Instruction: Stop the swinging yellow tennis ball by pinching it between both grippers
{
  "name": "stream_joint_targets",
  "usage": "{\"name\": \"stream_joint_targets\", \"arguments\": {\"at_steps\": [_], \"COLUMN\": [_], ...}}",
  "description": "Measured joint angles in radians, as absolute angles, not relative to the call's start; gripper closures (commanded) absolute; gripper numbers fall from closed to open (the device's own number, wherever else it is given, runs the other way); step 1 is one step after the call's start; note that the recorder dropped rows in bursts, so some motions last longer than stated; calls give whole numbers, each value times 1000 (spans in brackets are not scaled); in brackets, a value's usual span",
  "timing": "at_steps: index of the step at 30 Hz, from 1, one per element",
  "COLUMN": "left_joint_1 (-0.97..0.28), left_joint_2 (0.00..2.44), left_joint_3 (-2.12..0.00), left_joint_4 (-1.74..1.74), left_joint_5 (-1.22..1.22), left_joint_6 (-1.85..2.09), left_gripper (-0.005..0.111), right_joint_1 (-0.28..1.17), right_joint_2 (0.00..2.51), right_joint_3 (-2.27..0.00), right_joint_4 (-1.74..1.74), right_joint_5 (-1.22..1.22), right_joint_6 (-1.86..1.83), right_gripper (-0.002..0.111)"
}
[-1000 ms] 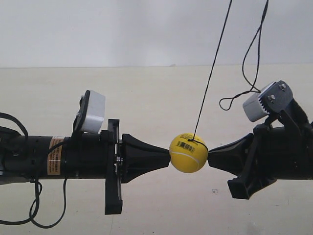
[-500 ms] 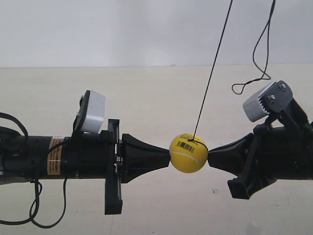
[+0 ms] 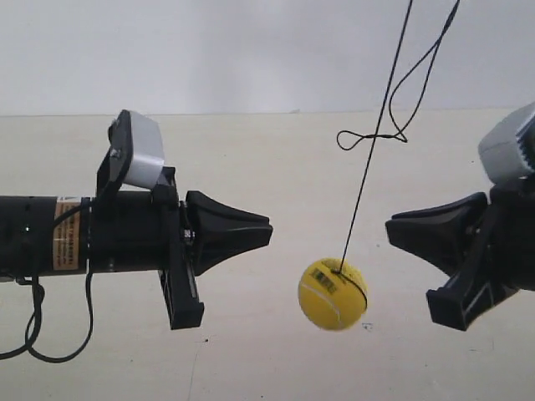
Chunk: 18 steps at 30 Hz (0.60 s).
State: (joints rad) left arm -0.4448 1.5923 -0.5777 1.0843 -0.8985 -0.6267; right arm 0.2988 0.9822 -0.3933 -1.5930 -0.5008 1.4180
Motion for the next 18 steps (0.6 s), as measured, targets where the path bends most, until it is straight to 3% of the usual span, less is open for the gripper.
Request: {"name": "stream_joint_targets", "arguments": {"at_steps": [9, 18], "left_joint_1": [-445, -445], "left_joint_2": [1400, 1169], "left_joint_3": [-533, -347], "left_joint_4": [1072, 854], "left_joint_5": [-824, -822], "left_joint_6": [-683, -562], "left_gripper": [102, 102], "right_joint_1": [299, 299], "right_joint_2": [651, 302], "right_joint_3": [-288, -207], "right_joint_4": [-1539, -1517], "right_joint_5": [-374, -315], "right_joint_6": [1426, 1483], "right_gripper": [108, 108]}}
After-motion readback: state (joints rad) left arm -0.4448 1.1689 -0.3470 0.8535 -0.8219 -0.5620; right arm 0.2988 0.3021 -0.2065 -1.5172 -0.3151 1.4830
